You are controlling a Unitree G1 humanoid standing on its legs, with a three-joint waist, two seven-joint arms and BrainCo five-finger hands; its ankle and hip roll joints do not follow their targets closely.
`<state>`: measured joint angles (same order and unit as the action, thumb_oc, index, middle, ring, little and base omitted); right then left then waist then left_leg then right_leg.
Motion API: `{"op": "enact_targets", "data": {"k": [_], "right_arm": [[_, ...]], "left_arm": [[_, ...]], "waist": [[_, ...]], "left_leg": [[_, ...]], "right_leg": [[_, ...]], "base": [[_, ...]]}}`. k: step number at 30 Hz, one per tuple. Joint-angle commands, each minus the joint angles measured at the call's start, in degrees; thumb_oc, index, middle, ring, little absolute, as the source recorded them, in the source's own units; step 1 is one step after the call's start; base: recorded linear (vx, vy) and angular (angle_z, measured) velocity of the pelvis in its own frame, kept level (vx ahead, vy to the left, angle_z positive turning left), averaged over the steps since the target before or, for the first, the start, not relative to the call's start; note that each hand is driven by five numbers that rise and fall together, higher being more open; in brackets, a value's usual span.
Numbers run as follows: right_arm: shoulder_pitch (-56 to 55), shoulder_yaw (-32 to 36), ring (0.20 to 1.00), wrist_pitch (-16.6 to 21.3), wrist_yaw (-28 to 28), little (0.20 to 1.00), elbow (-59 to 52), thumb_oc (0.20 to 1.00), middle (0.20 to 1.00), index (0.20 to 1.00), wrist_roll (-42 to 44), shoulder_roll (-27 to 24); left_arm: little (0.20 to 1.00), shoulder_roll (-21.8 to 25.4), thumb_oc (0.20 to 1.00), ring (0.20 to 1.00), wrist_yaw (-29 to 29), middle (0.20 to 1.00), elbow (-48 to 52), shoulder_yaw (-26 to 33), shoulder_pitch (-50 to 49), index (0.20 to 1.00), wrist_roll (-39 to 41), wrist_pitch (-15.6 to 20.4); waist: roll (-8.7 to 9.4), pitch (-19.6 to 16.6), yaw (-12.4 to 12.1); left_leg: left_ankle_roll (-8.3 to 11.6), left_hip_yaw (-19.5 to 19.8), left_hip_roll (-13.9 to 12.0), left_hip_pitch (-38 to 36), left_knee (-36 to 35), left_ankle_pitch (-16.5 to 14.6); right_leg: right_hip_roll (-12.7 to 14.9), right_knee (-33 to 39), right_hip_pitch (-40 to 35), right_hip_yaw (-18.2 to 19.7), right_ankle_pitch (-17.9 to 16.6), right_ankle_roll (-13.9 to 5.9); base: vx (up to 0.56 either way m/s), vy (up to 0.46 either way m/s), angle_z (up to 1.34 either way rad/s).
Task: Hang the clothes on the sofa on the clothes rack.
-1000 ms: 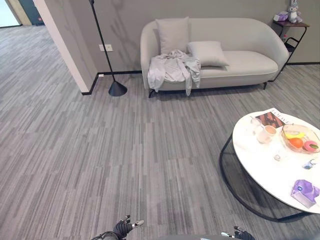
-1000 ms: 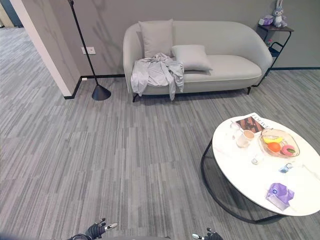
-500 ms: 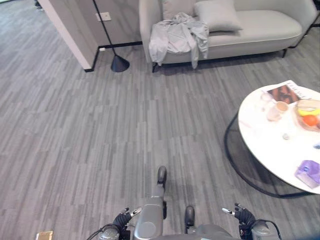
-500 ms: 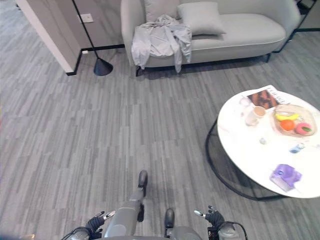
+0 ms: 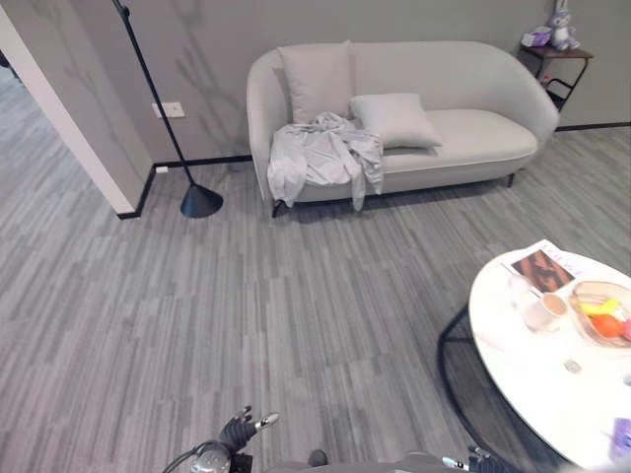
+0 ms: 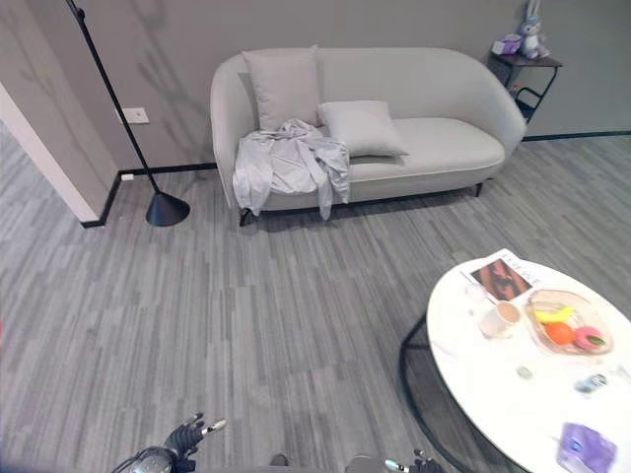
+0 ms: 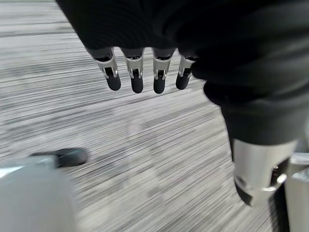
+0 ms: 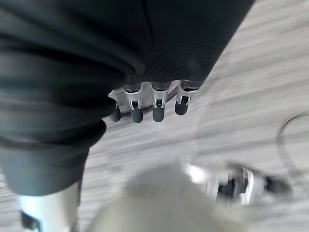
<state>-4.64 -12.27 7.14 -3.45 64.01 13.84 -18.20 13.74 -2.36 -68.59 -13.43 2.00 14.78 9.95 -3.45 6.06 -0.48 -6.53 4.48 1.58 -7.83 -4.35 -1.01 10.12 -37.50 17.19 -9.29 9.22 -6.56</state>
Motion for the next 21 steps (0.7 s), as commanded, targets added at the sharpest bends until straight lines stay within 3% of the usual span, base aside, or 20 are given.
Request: {"op": "enact_targets", "data": {"k": [1, 3, 4, 5, 6, 7, 8, 9, 10, 12, 14, 16, 18, 20, 21], "right_arm": [[1.5, 0.31, 1.0, 0.23, 0.59, 1.0, 1.59, 1.0, 1.0, 1.0, 0.69, -0.49], [1.37, 0.26, 1.0, -0.06, 0.66, 1.0, 3.26, 1.0, 1.0, 1.0, -0.39, -0.22], [1.31, 0.29, 1.0, -0.36, 0.65, 1.0, 3.84, 1.0, 1.0, 1.0, -1.24, -0.23], [0.51, 0.23, 1.0, -0.65, 0.49, 1.0, 4.53, 1.0, 1.0, 1.0, -1.91, -0.89], [0.48, 0.21, 1.0, -0.64, 0.49, 1.0, 4.52, 1.0, 1.0, 1.0, -1.91, -0.91], [0.09, 0.85, 1.0, -0.75, 0.39, 1.0, 5.87, 1.0, 1.0, 1.0, -1.63, -1.74], [0.09, 0.85, 1.0, -0.73, 0.38, 1.0, 5.9, 1.0, 1.0, 1.0, -1.62, -1.79], [0.16, 1.32, 1.0, -0.67, 0.55, 1.0, 6.98, 1.0, 1.0, 1.0, -1.3, -2.22], [0.02, 2.06, 1.0, -0.41, 1.0, 1.0, 7.55, 1.0, 1.0, 1.0, -0.24, -2.68], [-0.1, 2.32, 1.0, 0.08, 0.9, 1.0, 6.2, 1.0, 1.0, 1.0, 1.47, -3.13], [0.59, 1.91, 1.0, 0.11, 1.23, 1.0, 4.74, 1.0, 1.0, 1.0, 2.19, -3.49], [1.5, 1.44, 1.0, 0.41, 1.26, 1.0, 3.26, 1.0, 1.0, 1.0, 3.22, -4.06], [2.01, 1.02, 1.0, 0.93, 1.09, 1.0, 1.13, 1.0, 1.0, 1.0, 3.55, -4.14], [2.49, 0.19, 1.0, 1.54, 1.05, 1.0, -0.35, 1.0, 1.0, 1.0, 3.5, -4.1], [2.5, 0.19, 1.0, 1.54, 1.05, 1.0, -0.35, 1.0, 1.0, 1.0, 3.5, -4.1]], "left_arm": [[1.0, 2.04, 1.0, 1.0, 0.9, 1.0, -0.64, 0.67, -0.08, 1.0, -1.68, 1.32], [1.0, 1.39, 1.0, 1.0, 0.68, 1.0, -1.77, 1.11, 0.16, 1.0, -2.92, 1.71], [1.0, 1.08, 1.0, 1.0, 0.47, 1.0, -2.48, 1.5, 0.06, 1.0, -3.3, 1.51], [1.0, 0.79, 1.0, 1.0, 0.3, 1.0, -3.21, 2.36, -0.38, 1.0, -2.92, 1.27], [1.0, 0.77, 1.0, 1.0, 0.31, 1.0, -3.21, 2.36, -0.41, 1.0, -2.93, 1.27], [1.0, 0.26, 1.0, 1.0, 0.43, 1.0, -3.57, 2.44, -0.69, 1.0, -2.76, 1.37], [1.0, 0.22, 1.0, 1.0, 0.44, 1.0, -3.57, 2.43, -0.71, 1.0, -2.75, 1.38], [1.0, 0.03, 1.0, 1.0, 0.44, 1.0, -3.58, 2.48, -0.81, 1.0, -1.97, 1.31], [1.0, -0.09, 1.0, 1.0, 0.07, 1.0, -2.93, 2.5, -0.87, 1.0, -0.37, 0.98], [1.0, 0.23, 1.0, 1.0, -0.27, 1.0, -2.61, 2.48, -0.88, 1.0, 0.48, 0.73], [1.0, 0.99, 1.0, 1.0, -0.02, 1.0, -1.94, 2.48, -0.69, 1.0, 0.69, 0.62], [1.0, 0.97, 1.0, 1.0, 0.09, 1.0, -1.41, 2.61, -0.6, 1.0, 1.5, 0.7], [1.0, 1.06, 1.0, 1.0, 0.04, 1.0, -0.79, 2.8, -0.97, 1.0, 2.53, 1.25], [1.0, 1.12, 1.0, 1.0, 0.05, 1.0, -0.37, 2.72, -1.63, 1.0, 2.3, 1.42], [1.0, 1.13, 1.0, 1.0, 0.05, 1.0, -0.37, 2.72, -1.63, 1.0, 2.3, 1.42]], "waist": [[4.51, 2.16, 1.5], [4.37, 2.24, 3.68], [4.11, 2.09, 4.15], [4.15, 0.31, 4.61], [4.03, 0.31, 4.63], [3.76, -0.79, 4.84], [3.59, -0.78, 4.86], [3.19, -1.05, 4.92], [2.48, -1.49, 4.09], [4.31, -0.71, 3.81], [6.09, 0.51, 2.7], [6.88, 1.76, 0.6], [7.31, 2.01, -0.91], [6.63, 2.69, -3.03], [6.76, 2.68, -3.04]], "left_leg": [[5.37, 2.4, 2.24, -2.56, -0.65, -2.94], [6.6, 4.75, 1.22, -7.9, -0.65, -6.98], [7.17, 4.8, 0.44, -9.65, -0.65, -8.31], [8.31, 5.88, -1.62, -11.49, -0.65, -8.02], [8.33, 5.88, -1.75, -11.54, -0.65, -8.1], [9.67, 6.4, -3.89, -11.01, 3.26, -6.06], [9.7, 6.4, -4.04, -11.01, 3.4, -6.23], [10.74, 7.07, -4.93, -9.96, 6.62, -3.71], [14.54, 7.36, -5.77, -6.32, 17.8, 4.37], [15.8, 6.52, -4.08, -0.02, 30.94, 11.53], [14.23, 2.71, -3.61, 5.69, 40.37, 12.42], [10.97, -0.39, -2.8, 13.4, 43.08, 6.92], [9.61, -2.53, -2.19, 19.28, 35.98, 5.39], [9.33, -4.42, -2.73, 20.96, 23.36, 4.58], [9.32, -4.49, -2.6, 20.76, 22.85, 4.92]], "right_leg": [[-0.6, 29.95, -5.79, -1.53, -16.73, -3.32], [-2.7, 42.42, -2.34, -3.11, -20.79, -5.59], [-3.15, 42.5, -0.4, -4.61, -20.85, -6.1], [-4.24, 42.5, -1.66, -5.83, -22.16, -5.08], [-4.35, 42.5, -1.72, -5.9, -22.12, -5.07], [-5.75, 42.5, -3.67, -4.37, -22.42, -3.53], [-5.88, 42.5, -3.74, -4.45, -22.37, -3.51], [-6.79, 42.5, -4.8, -3.68, -22.09, -2.95], [-8.68, 42.5, -8.69, -3.2, -19.97, -1.3], [-8.51, 42.5, -12.56, -1.92, -17.59, 0.95], [-8.77, 42.5, -16.28, -0.58, -14.83, 2.72], [-9.32, 42.5, -19.5, 1.27, -12.74, 3.45], [-9.42, 42.5, -21.71, 2.74, -11.14, 3.26], [-10.65, 42.5, -25.02, 4.14, -8.49, 2.78], [-10.51, 42.5, -24.99, 4.16, -8.52, 2.76]], "base": [[0.64, -0.146, 0.36], [0.8, -0.17, 0.63], [1.08, -0.338, 1.18], [0.71, -0.267, 1.16], [0.89, -0.417, 0.75], [0.39, -0.203, 0.63], [0.55, -0.29, 0.57], [0.49, -0.263, 0.6], [0.66, -0.356, 0.38], [0.56, -0.35, 0.25], [0.38, -0.312, 0.1], [0.38, -0.213, -0.17], [0.43, -0.118, -0.4], [0.41, -0.031, -0.58], [0.51, 0.027, -0.79]]}}
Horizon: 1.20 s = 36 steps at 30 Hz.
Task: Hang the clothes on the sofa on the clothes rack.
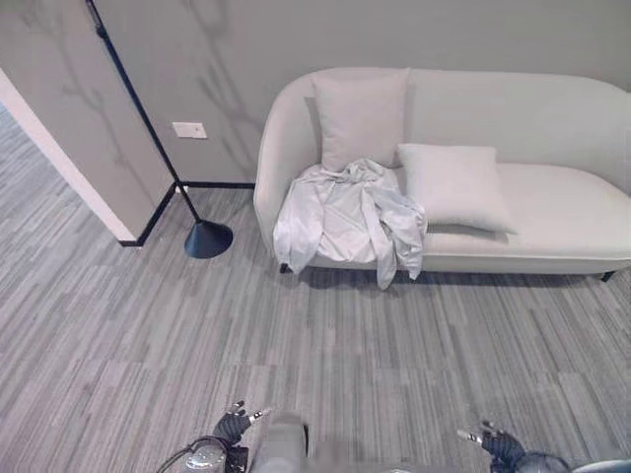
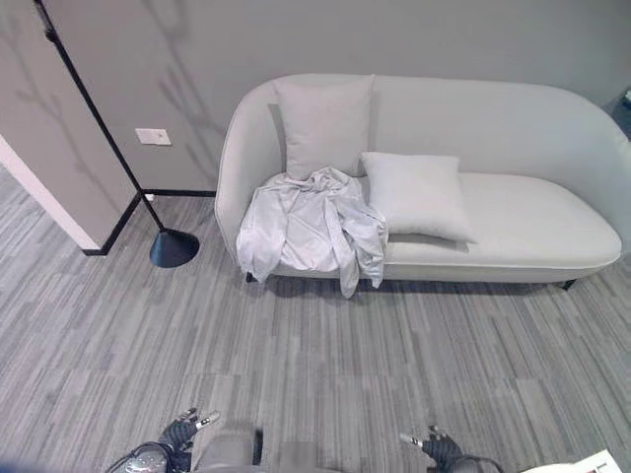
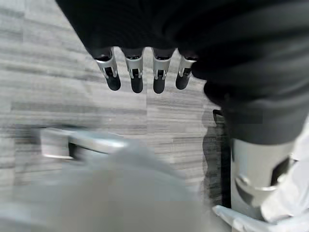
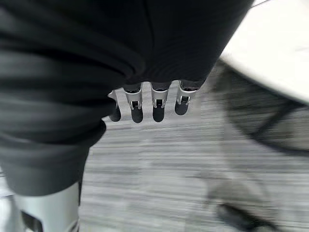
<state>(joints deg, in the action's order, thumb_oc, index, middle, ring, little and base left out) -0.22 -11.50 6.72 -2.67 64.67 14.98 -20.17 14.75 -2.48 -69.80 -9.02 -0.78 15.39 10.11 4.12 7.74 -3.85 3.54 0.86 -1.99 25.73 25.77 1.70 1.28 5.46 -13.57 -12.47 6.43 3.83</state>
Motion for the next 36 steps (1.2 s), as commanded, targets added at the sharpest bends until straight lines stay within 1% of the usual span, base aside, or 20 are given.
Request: {"op": "enact_targets", "data": {"k": [1, 2, 5, 7, 9, 10, 12, 14, 15, 16, 17, 18, 19, 20, 22, 23, 24, 28, 32, 36], "right_arm": [[-1.4, -1.46, 1.0, 2.19, 0.34, 1.0, -1.49, 1.0, 1.0, 1.0, 1.71, -2.04], [-0.95, -1.96, 1.0, 2.2, 0.65, 1.0, -1.39, 1.0, 1.0, 1.0, 1.21, -1.75], [-0.87, -2.44, 1.0, 1.67, 0.6, 1.0, -0.76, 1.0, 1.0, 1.0, 0.44, -1.05], [-1.34, -3.09, 1.0, 1.13, -0.25, 1.0, 0.51, 1.0, 1.0, 1.0, -1.25, -0.22], [-2.32, -3.56, 1.0, 0.92, -0.75, 1.0, 1.83, 1.0, 1.0, 1.0, -3.15, 0.32], [-2.46, -3.52, 1.0, 0.33, -1.11, 1.0, 2.43, 1.0, 1.0, 1.0, -3.86, 0.75], [-2.93, -3.26, 1.0, 0.21, -1.49, 1.0, 3.46, 1.0, 1.0, 1.0, -4.6, 1.43], [-3.04, -3.19, 1.0, 0.32, -1.88, 1.0, 3.56, 1.0, 1.0, 1.0, -4.68, 1.4], [-2.68, -2.96, 1.0, 0.29, -1.77, 1.0, 3.57, 1.0, 1.0, 1.0, -4.3, 1.09], [-2.65, -2.65, 1.0, 0.23, -1.66, 1.0, 3.2, 1.0, 1.0, 1.0, -4.17, 0.83], [-2.58, -2.48, 1.0, 0.22, -1.45, 1.0, 3.04, 1.0, 1.0, 1.0, -4.17, 0.88], [-2.77, -2.33, 1.0, 0.21, -1.13, 1.0, 2.89, 1.0, 1.0, 1.0, -4.13, 1.06], [-3.05, -2.19, 1.0, 0.25, -1.07, 1.0, 2.68, 1.0, 1.0, 1.0, -3.97, 1.09], [-3.1, -2.08, 1.0, 0.24, -1.14, 1.0, 2.3, 1.0, 1.0, 1.0, -3.69, 0.88], [-2.96, -2.17, 1.0, 0.35, -0.95, 1.0, 1.75, 1.0, 1.0, 1.0, -3.15, 0.68], [-2.89, -2.28, 1.0, 0.34, -0.81, 1.0, 1.66, 1.0, 1.0, 1.0, -2.9, 0.74], [-3.11, -2.46, 1.0, 0.32, -0.61, 1.0, 1.83, 1.0, 1.0, 1.0, -2.55, 1.0], [-4.13, -2.75, 1.0, 0.12, -0.89, 1.0, 2.57, 1.0, 1.0, 1.0, -3.44, 1.36], [-4.97, -2.35, 1.0, 0.71, -0.95, 1.0, 2.2, 1.0, 1.0, 1.0, -3.33, 0.41], [-4.84, -2.01, 1.0, 0.98, -0.77, 1.0, 1.94, 1.0, 1.0, 1.0, -2.89, -0.06]], "left_arm": [[1.0, 0.17, 1.0, 1.0, 0.09, 1.0, 1.14, -2.01, 0.64, 1.0, 1.55, 1.4], [1.0, 0.1, 1.0, 1.0, 0.2, 1.0, 1.14, -2.29, 0.67, 1.0, 0.71, 1.45], [1.0, 0.12, 1.0, 1.0, 0.12, 1.0, 0.34, -1.81, 0.48, 1.0, 0.79, 1.17], [1.0, 0.2, 1.0, 1.0, -0.04, 1.0, -0.39, -0.67, -0.46, 1.0, 0.58, 1.04], [1.0, 0.14, 1.0, 1.0, -0.23, 1.0, -0.94, -0.06, -0.9, 1.0, 0.65, 1.01], [1.0, 0.3, 1.0, 1.0, 0.04, 1.0, -1.26, 0.61, -1.09, 1.0, 1.07, 1.1], [1.0, 0.66, 1.0, 1.0, -0.18, 1.0, -2.33, 1.1, -1.39, 1.0, 0.91, 0.98], [1.0, 1.14, 1.0, 1.0, -0.39, 1.0, -2.24, 1.44, -1.44, 1.0, 1.18, 0.94], [1.0, 1.35, 1.0, 1.0, -0.33, 1.0, -1.83, 1.32, -1.29, 1.0, 1.23, 0.86], [1.0, 1.46, 1.0, 1.0, -0.5, 1.0, -1.38, 0.63, -1.08, 1.0, 1.0, 0.77], [1.0, 1.58, 1.0, 1.0, -0.32, 1.0, -1.26, 0.39, -0.89, 1.0, 0.83, 0.75], [1.0, 1.75, 1.0, 1.0, -0.2, 1.0, -1.28, 0.27, -0.59, 1.0, 0.71, 0.72], [1.0, 1.79, 1.0, 1.0, -0.15, 1.0, -1.14, 0.25, -0.27, 1.0, 0.81, 0.74], [1.0, 1.85, 1.0, 1.0, 0.03, 1.0, -0.83, 0.11, 0.23, 1.0, 1.23, 0.83], [1.0, 1.95, 1.0, 1.0, 0.37, 1.0, -0.44, -0.68, 1.31, 1.0, 1.35, 1.19], [1.0, 2.03, 1.0, 1.0, 0.36, 1.0, -0.24, -0.76, 1.65, 1.0, 1.46, 1.23], [1.0, 1.92, 1.0, 1.0, 0.78, 1.0, 0.08, -1.0, 1.95, 1.0, 1.44, 1.65], [1.0, 1.47, 1.0, 1.0, 0.53, 1.0, 0.12, -1.36, 2.16, 1.0, 0.82, 1.73], [1.0, 0.74, 1.0, 1.0, 0.22, 1.0, -0.15, -0.82, 0.9, 1.0, 1.18, 1.8], [1.0, 0.46, 1.0, 1.0, 0.24, 1.0, -0.58, -1.56, 0.9, 1.0, 0.53, 1.71]], "waist": [[-2.66, 0.41, -1.13], [-3.17, 1.04, -2.63], [-3.22, 0.74, -3.22], [-3.68, -1.11, -4.1], [-2.9, -2.87, -5.31], [-1.89, -3.94, -5.86], [-0.31, -5.36, -6.44], [0.31, -5.22, -5.8], [-0.11, -4.57, -5.17], [-1.08, -4.04, -4.36], [-1.92, -3.63, -3.79], [-3.04, -3.57, -3.52], [-3.01, -3.06, -2.51], [-3.39, -2.69, -1.76], [-3.6, -2.11, -0.44], [-3.27, -1.63, 0.25], [-2.53, -1.41, 0.98], [-1.73, -1.64, 1.4], [-1.39, -2.83, 1.16], [-0.97, -2.42, 1.43]], "left_leg": [[-0.16, -0.66, -0.08, -11.94, -20.6, 5.96], [1.53, -3.0, -0.27, -8.46, -30.45, 9.1], [2.13, -6.2, -0.83, -6.95, -30.77, 9.6], [1.94, -4.63, -0.52, -8.83, -30.77, 11.05], [1.91, -3.87, 0.07, -10.46, -30.77, 13.91], [1.27, -3.92, 0.64, -11.5, -30.77, 13.28], [-0.19, -4.75, 2.18, -13.74, -30.39, 11.99], [-2.3, -4.97, 3.94, -17.11, -30.32, 9.62], [-3.29, -4.57, 4.38, -18.68, -30.35, 8.57], [-4.07, -4.01, 4.39, -20.51, -30.58, 7.57], [-4.62, -3.37, 4.1, -22.4, -30.77, 6.35], [-4.81, -3.06, 3.26, -23.92, -30.77, 4.88], [-4.77, -2.04, 3.52, -25.33, -30.77, 3.98], [-4.6, -1.25, 3.18, -26.19, -30.77, 3.29], [-4.33, 0.5, 3.29, -27.57, -30.77, 1.78], [-4.08, 1.5, 3.61, -28.42, -30.77, 1.08], [-3.59, 2.69, 4.21, -29.55, -30.77, -0.32], [-3.25, 4.04, 4.48, -30.32, -30.77, -1.26], [-1.9, 4.98, 3.29, -31.0, -30.77, -1.92], [-1.11, 5.69, 2.48, -30.94, -28.46, -3.16]], "right_leg": [[-3.51, -0.46, 3.55, 7.87, -3.65, -7.78], [-3.74, -0.46, -0.44, 9.16, -1.01, -7.68], [-3.63, -0.46, -3.09, 10.54, 0.33, -7.77], [-3.42, -0.46, -5.09, 12.64, 1.48, -8.11], [-1.2, -0.46, -7.64, 13.0, 1.94, -9.14], [0.39, -1.32, -7.7, 13.65, 0.95, -10.16], [3.47, -8.46, -5.52, 13.69, -4.58, -13.15], [5.42, -19.84, -0.4, 13.71, -12.62, -16.15], [5.43, -26.11, 2.46, 14.08, -16.8, -16.68], [5.01, -30.7, 4.83, 13.85, -18.99, -16.59], [5.86, -34.37, 7.77, 12.26, -18.97, -16.25], [7.57, -34.58, 10.55, 9.51, -17.02, -15.06], [9.48, -33.03, 11.72, 6.17, -13.64, -13.77], [9.64, -30.36, 13.23, 4.18, -11.09, -12.49], [7.9, -23.35, 15.75, 3.17, -7.87, -11.69], [7.22, -19.05, 15.21, 3.46, -7.55, -12.17], [6.38, -10.56, 16.54, 4.71, -9.18, -12.92], [5.38, -5.31, 13.84, 6.71, -9.6, -12.93], [4.07, -0.99, 10.49, 5.48, -10.42, -11.99], [3.11, -0.76, 9.07, 5.92, -9.08, -11.12]], "base": [[0.7, 0.05, -0.86], [0.71, 0.05, -0.64], [0.45, 0.06, -0.38], [0.47, 0.142, -0.16], [0.48, 0.161, -0.66], [0.52, 0.158, -0.7], [0.46, 0.168, -0.29], [0.33, 0.174, -0.32], [0.24, 0.185, 0.05], [0.24, 0.193, 0.21], [0.24, 0.185, 0.39], [0.27, 0.131, 0.38], [0.29, 0.067, 0.44], [0.29, -0.007, 0.47], [0.29, -0.079, 0.61], [0.36, -0.166, 0.83], [0.25, -0.132, 0.9], [0.16, -0.085, 0.9], [0.16, -0.148, 0.28], [0.07, -0.092, 0.09]]}}
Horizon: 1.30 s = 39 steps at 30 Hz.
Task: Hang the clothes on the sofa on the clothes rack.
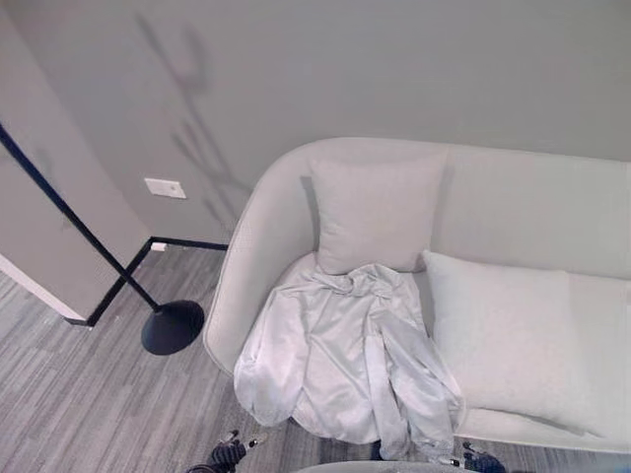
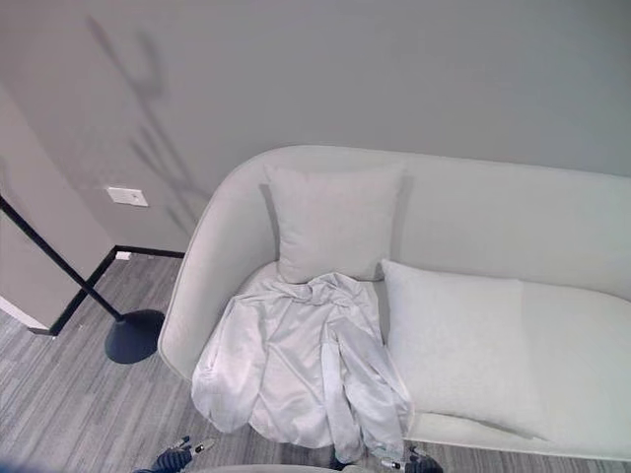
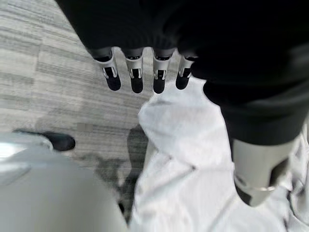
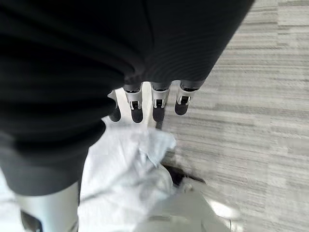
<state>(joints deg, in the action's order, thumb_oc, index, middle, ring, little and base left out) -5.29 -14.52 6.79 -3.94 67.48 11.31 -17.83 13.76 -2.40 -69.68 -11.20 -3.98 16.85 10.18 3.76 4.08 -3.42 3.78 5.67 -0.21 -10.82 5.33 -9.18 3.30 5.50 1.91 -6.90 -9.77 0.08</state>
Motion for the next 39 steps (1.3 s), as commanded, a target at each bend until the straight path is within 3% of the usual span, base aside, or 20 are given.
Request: {"op": "enact_targets", "data": {"k": [1, 5, 6, 8, 9, 12, 13, 15, 16, 17, 19, 21, 23, 24, 27, 28, 33, 39], "right_arm": [[0.29, 1.08, 1.0, 0.94, 0.55, 1.0, -1.08, 1.0, 1.0, 1.0, 0.97, -2.64], [1.38, 0.9, 1.0, 1.07, 0.5, 1.0, -1.38, 1.0, 1.0, 1.0, 1.48, -3.87], [1.38, 0.9, 1.0, 1.07, 0.5, 1.0, -1.38, 1.0, 1.0, 1.0, 1.48, -3.88], [2.27, 1.52, 1.0, 0.88, 0.79, 1.0, -1.13, 1.0, 1.0, 1.0, 1.62, -4.76], [2.4, 2.41, 1.0, 0.83, 1.2, 1.0, -0.98, 1.0, 1.0, 1.0, 2.09, -5.12], [2.71, 2.13, 1.0, 0.57, 1.48, 1.0, -1.05, 1.0, 1.0, 1.0, 1.57, -5.2], [2.51, 2.31, 1.0, 0.42, 1.33, 1.0, -0.64, 1.0, 1.0, 1.0, 1.2, -5.16], [2.35, 2.76, 1.0, 0.19, 1.23, 1.0, -0.36, 1.0, 1.0, 1.0, 0.82, -5.12], [2.55, 3.33, 1.0, -0.08, 1.3, 1.0, -0.25, 1.0, 1.0, 1.0, 0.73, -4.37], [2.55, 3.33, 1.0, -0.08, 1.3, 1.0, -0.26, 1.0, 1.0, 1.0, 0.73, -4.36], [3.16, 2.98, 1.0, -0.16, 1.61, 1.0, -0.56, 1.0, 1.0, 1.0, 0.06, -3.64], [3.53, 2.88, 1.0, -0.17, 1.87, 1.0, -0.47, 1.0, 1.0, 1.0, -0.42, -3.54], [3.56, 2.88, 1.0, -0.24, 1.94, 1.0, -0.75, 1.0, 1.0, 1.0, -0.38, -3.76], [3.47, 3.18, 1.0, -0.14, 2.21, 1.0, -0.97, 1.0, 1.0, 1.0, -0.42, -4.06], [3.15, 3.92, 1.0, 0.03, 2.71, 1.0, -0.97, 1.0, 1.0, 1.0, -0.62, -4.72], [2.76, 4.2, 1.0, 0.13, 2.85, 1.0, -1.74, 1.0, 1.0, 1.0, -0.68, -5.18], [0.33, 8.04, 1.0, 0.76, 3.58, 1.0, -10.6, 1.0, 1.0, 1.0, -2.99, -10.17], [-0.67, 15.04, 1.0, 1.57, 4.81, 1.0, -22.51, 1.0, 1.0, 1.0, -4.7, -18.21]], "left_arm": [[1.0, 1.42, 1.0, 1.0, 0.05, 1.0, -0.66, 0.33, 4.27, 1.0, -1.0, 1.56], [1.0, 1.6, 1.0, 1.0, 0.03, 1.0, 0.88, -0.78, 5.16, 1.0, -0.5, 1.7], [1.0, 1.6, 1.0, 1.0, 0.03, 1.0, 0.88, -0.78, 5.16, 1.0, -0.5, 1.7], [1.0, 1.75, 1.0, 1.0, 0.78, 1.0, 2.13, -1.24, 5.45, 1.0, -0.41, 2.11], [1.0, 1.88, 1.0, 1.0, 1.04, 1.0, 3.26, -2.01, 5.45, 1.0, -0.2, 2.39], [1.0, 1.8, 1.0, 1.0, 1.3, 1.0, 3.43, -2.44, 5.57, 1.0, -0.3, 2.4], [1.0, 1.49, 1.0, 1.0, 1.5, 1.0, 2.97, -2.75, 6.02, 1.0, -0.45, 2.56], [1.0, 1.22, 1.0, 1.0, 1.66, 1.0, 2.62, -2.87, 6.43, 1.0, -0.56, 2.72], [1.0, 1.64, 1.0, 1.0, 1.77, 1.0, 2.58, -2.85, 6.66, 1.0, -0.71, 2.75], [1.0, 1.66, 1.0, 1.0, 1.76, 1.0, 2.57, -2.85, 6.66, 1.0, -0.71, 2.76], [1.0, 2.86, 1.0, 1.0, 1.68, 1.0, 3.39, -3.06, 6.99, 1.0, -1.31, 2.93], [1.0, 3.31, 1.0, 1.0, 1.4, 1.0, 3.68, -3.28, 7.12, 1.0, -2.16, 2.73], [1.0, 3.65, 1.0, 1.0, 1.5, 1.0, 4.13, -3.49, 7.22, 1.0, -2.36, 2.64], [1.0, 3.96, 1.0, 1.0, 1.46, 1.0, 4.73, -3.37, 7.21, 1.0, -2.47, 2.48], [1.0, 4.21, 1.0, 1.0, 1.55, 1.0, 7.06, -3.98, 6.98, 1.0, -3.52, 2.41], [1.0, 4.38, 1.0, 1.0, 1.44, 1.0, 8.51, -4.39, 6.98, 1.0, -3.8, 2.4], [1.0, 6.38, 1.0, 1.0, 0.65, 1.0, 23.12, -3.03, 4.58, 1.0, -3.36, 2.0], [1.0, 8.7, 1.0, 1.0, -0.25, 1.0, 35.46, -3.49, 5.6, 1.0, -5.72, 2.16]], "waist": [[-0.55, 1.6, 1.2], [-0.24, 4.1, 1.65], [-0.24, 4.08, 1.66], [0.0, 4.25, 1.38], [-1.01, 3.75, 1.71], [-2.2, 3.3, 1.16], [-3.21, 2.22, 1.52], [-3.83, 1.43, 2.08], [-3.38, 0.51, 2.91], [-3.33, 0.51, 2.8], [-2.27, 0.87, 2.87], [-2.11, 1.46, 2.1], [-2.05, 2.35, 2.28], [-1.66, 2.81, 2.03], [-1.48, 3.0, 2.07], [-1.36, 3.24, 2.42], [-0.47, 2.5, 2.13], [-0.53, 1.86, 3.16]], "left_leg": [[-1.23, 1.04, 0.92, 6.65, -5.43, 7.03], [0.63, 2.67, 2.29, 14.61, 8.52, 8.56], [0.63, 2.68, 2.29, 14.65, 8.55, 8.55], [1.03, 2.64, -3.65, 16.49, 4.37, 9.37], [1.96, 1.36, -10.47, 17.38, -0.6, 14.12], [3.12, 2.52, -13.05, 15.48, -3.81, 14.66], [3.97, 4.21, -12.91, 13.7, -6.22, 13.97], [4.59, 3.92, -12.15, 12.27, -7.93, 13.26], [4.71, 2.29, -9.92, 9.94, -10.13, 11.83], [4.68, 2.17, -9.89, 9.88, -10.14, 11.81], [3.48, -1.18, -6.86, 9.32, -10.33, 9.57], [1.93, -3.32, -5.43, 9.17, -10.33, 8.47], [0.99, -3.57, -4.87, 8.98, -10.33, 8.5], [0.66, -4.47, -4.3, 8.54, -10.33, 8.27], [0.45, -4.95, -3.9, 8.56, -10.33, 8.29], [0.35, -5.3, -3.93, 8.36, -10.33, 8.26], [1.69, -5.28, -5.4, 7.4, -10.33, 8.25], [3.04, -4.9, -7.4, 6.87, -10.33, 8.11]], "right_leg": [[0.97, -1.12, -6.4, 0.55, 7.51, -6.99], [1.05, -2.14, -6.23, 2.64, 8.18, -5.58], [1.04, -2.15, -6.21, 2.63, 8.18, -5.58], [3.09, -1.1, -7.3, 3.96, 8.89, -7.3], [5.16, -1.27, -7.26, 3.98, 9.76, -8.71], [6.36, -1.07, -7.22, 6.09, 10.25, -9.83], [7.33, -0.87, -7.42, 6.42, 9.87, -10.57], [8.73, -0.81, -7.28, 6.36, 9.05, -11.44], [11.23, -1.07, -5.35, 7.06, 5.78, -12.75], [11.27, -1.08, -5.31, 7.18, 5.78, -12.78], [13.97, -1.29, -1.72, 7.58, 0.95, -14.35], [15.18, -3.18, 0.2, 3.99, 0.0, -14.51], [13.2, -6.15, 0.96, 4.33, 1.35, -13.44], [11.13, -5.42, 0.74, 2.28, 2.02, -13.03], [10.17, -4.15, 0.01, 0.39, 2.5, -12.89], [9.23, -4.5, 0.47, 1.7, 2.9, -12.53], [8.38, -0.5, -3.22, -0.49, 3.49, -12.5], [7.76, -0.5, -4.73, -1.94, 5.2, -12.54]], "base": [[0.01, -0.054, 0.18], [-0.04, 0.016, 0.07], [0.03, 0.152, -0.07], [0.14, 0.337, -0.43], [0.15, 0.349, -0.05], [0.09, 0.38, 0.42], [0.1, 0.265, -0.27], [0.11, 0.399, -0.38], [0.09, 0.463, -0.33], [-0.01, 0.407, -0.33], [-0.14, 0.419, -1.24], [-0.13, 0.342, -1.36], [-0.04, 0.15, -0.65], [-0.03, 0.098, -0.23], [0.0, 0.019, -0.15], [0.0, 0.0, 0.0], [0.08, -0.066, 0.04], [0.08, -0.063, 0.08]]}}
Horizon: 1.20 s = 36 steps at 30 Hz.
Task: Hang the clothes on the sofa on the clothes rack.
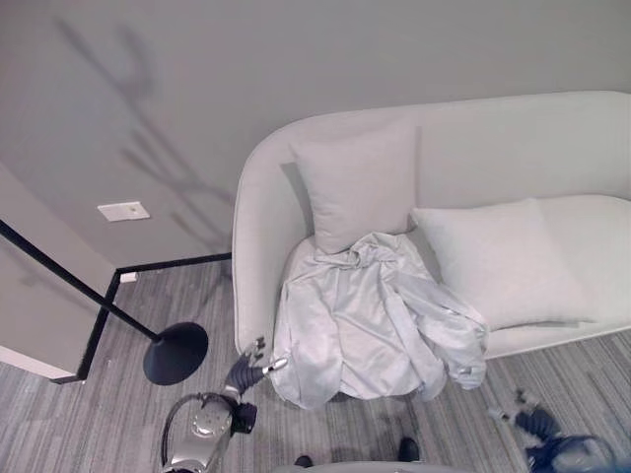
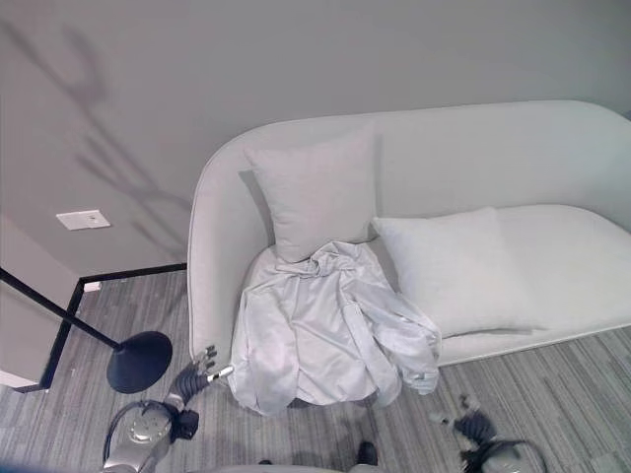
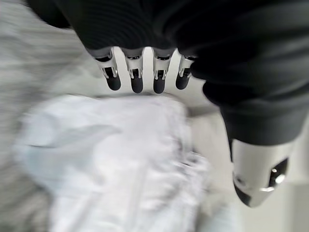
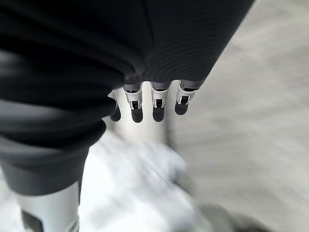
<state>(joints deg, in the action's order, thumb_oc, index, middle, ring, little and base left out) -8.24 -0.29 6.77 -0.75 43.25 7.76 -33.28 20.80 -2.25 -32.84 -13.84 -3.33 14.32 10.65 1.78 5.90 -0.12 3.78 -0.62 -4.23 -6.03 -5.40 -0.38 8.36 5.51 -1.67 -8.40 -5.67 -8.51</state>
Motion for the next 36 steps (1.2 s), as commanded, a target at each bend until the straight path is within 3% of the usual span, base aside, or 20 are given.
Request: {"op": "enact_targets", "data": {"k": [1, 5, 9, 13, 16, 22, 25, 29, 36], "right_arm": [[2.28, 0.82, 1.0, 1.58, 1.62, 1.0, 1.71, 1.0, 1.0, 1.0, -1.15, -2.76], [10.11, 1.03, 1.0, 1.92, 3.41, 1.0, -3.29, 1.0, 1.0, 1.0, -1.17, -9.89], [19.07, -3.68, 1.0, 1.49, 4.08, 1.0, -0.54, 1.0, 1.0, 1.0, -0.15, -12.39], [34.46, -12.83, 1.0, 0.98, 5.06, 1.0, 5.42, 1.0, 1.0, 1.0, 2.13, -12.37], [39.88, -15.81, 1.0, 0.62, 5.51, 1.0, 7.26, 1.0, 1.0, 1.0, 3.06, -11.4], [56.0, -25.39, 1.0, 0.79, 6.17, 1.0, 16.9, 1.0, 1.0, 1.0, 6.72, -11.03], [62.01, -28.38, 1.0, 1.53, 6.97, 1.0, 18.66, 1.0, 1.0, 1.0, 7.98, -11.74], [68.9, -31.49, 1.0, 2.44, 7.66, 1.0, 21.47, 1.0, 1.0, 1.0, 11.05, -13.22], [72.5, -34.39, 1.0, 4.06, 7.97, 1.0, 19.58, 1.0, 1.0, 1.0, 14.24, -13.1]], "left_arm": [[1.0, 1.65, 1.0, 1.0, -0.4, 1.0, -1.39, -0.85, 4.94, 1.0, -3.18, 1.7], [1.0, 4.84, 1.0, 1.0, 0.99, 1.0, 4.05, -5.53, 16.21, 1.0, -6.58, 1.26], [1.0, 5.47, 1.0, 1.0, 2.36, 1.0, 3.05, -10.71, 25.17, 1.0, -7.9, 1.13], [1.0, 5.24, 1.0, 1.0, 5.31, 1.0, -3.51, -16.94, 38.86, 1.0, -10.3, 0.23], [1.0, 5.94, 1.0, 1.0, 6.88, 1.0, -7.65, -18.05, 43.88, 1.0, -12.36, -0.4], [1.0, 11.1, 1.0, 1.0, 11.87, 1.0, -26.35, -22.85, 61.12, 1.0, -15.04, -1.41], [1.0, 13.9, 1.0, 1.0, 13.75, 1.0, -30.17, -23.46, 66.78, 1.0, -14.49, -1.15], [1.0, 17.4, 1.0, 1.0, 15.7, 1.0, -34.41, -26.0, 74.13, 1.0, -14.13, -0.77], [1.0, 21.27, 1.0, 1.0, 18.66, 1.0, -35.59, -27.39, 77.77, 1.0, -14.67, -1.06]], "waist": [[1.45, 0.05, -0.14], [1.04, 1.91, 0.58], [0.96, 4.69, 0.71], [1.05, 10.05, 0.73], [1.23, 11.56, 0.99], [2.14, 15.11, 1.43], [2.72, 16.71, 1.44], [3.2, 17.43, 1.62], [3.93, 17.3, 1.32]], "left_leg": [[3.05, 1.39, -3.38, 2.07, 0.4, -0.7], [3.62, 1.27, -3.82, 3.23, 0.4, -0.41], [3.77, 1.52, -3.78, 5.58, 0.4, 0.38], [3.91, 1.88, -3.76, 9.98, 0.4, 2.37], [4.02, 1.92, -3.77, 11.9, 0.4, 3.26], [4.33, 2.03, -4.49, 18.06, 0.4, 5.66], [4.51, 2.33, -4.76, 20.3, 0.4, 6.44], [4.78, 3.18, -4.93, 22.95, 0.4, 7.11], [4.92, 3.86, -4.88, 25.16, 0.4, 7.28]], "right_leg": [[2.7, -0.51, -1.16, -0.45, 1.09, -3.95], [2.71, -0.51, -0.19, -0.37, 1.03, -4.16], [2.62, -0.51, 2.23, 0.18, 0.13, -4.15], [2.24, -0.51, 6.75, 1.28, -1.55, -4.04], [2.06, -0.53, 8.68, 1.73, -2.28, -4.06], [1.44, -0.51, 15.27, 2.94, -4.1, -4.4], [1.24, -0.51, 17.33, 3.17, -4.54, -4.51], [1.33, -0.51, 19.62, 3.0, -4.9, -4.78], [1.29, -0.51, 21.64, 2.91, -5.06, -5.2]], "base": [[0.02, -0.022, 0.11], [-0.02, -0.024, -0.01], [-0.14, -0.016, -0.04], [-0.22, -0.013, -0.01], [-0.1, 0.0, -0.01], [-0.09, -0.002, -0.07], [-0.09, -0.009, -0.01], [-0.04, -0.008, 0.05], [0.0, 0.02, 0.07]]}}
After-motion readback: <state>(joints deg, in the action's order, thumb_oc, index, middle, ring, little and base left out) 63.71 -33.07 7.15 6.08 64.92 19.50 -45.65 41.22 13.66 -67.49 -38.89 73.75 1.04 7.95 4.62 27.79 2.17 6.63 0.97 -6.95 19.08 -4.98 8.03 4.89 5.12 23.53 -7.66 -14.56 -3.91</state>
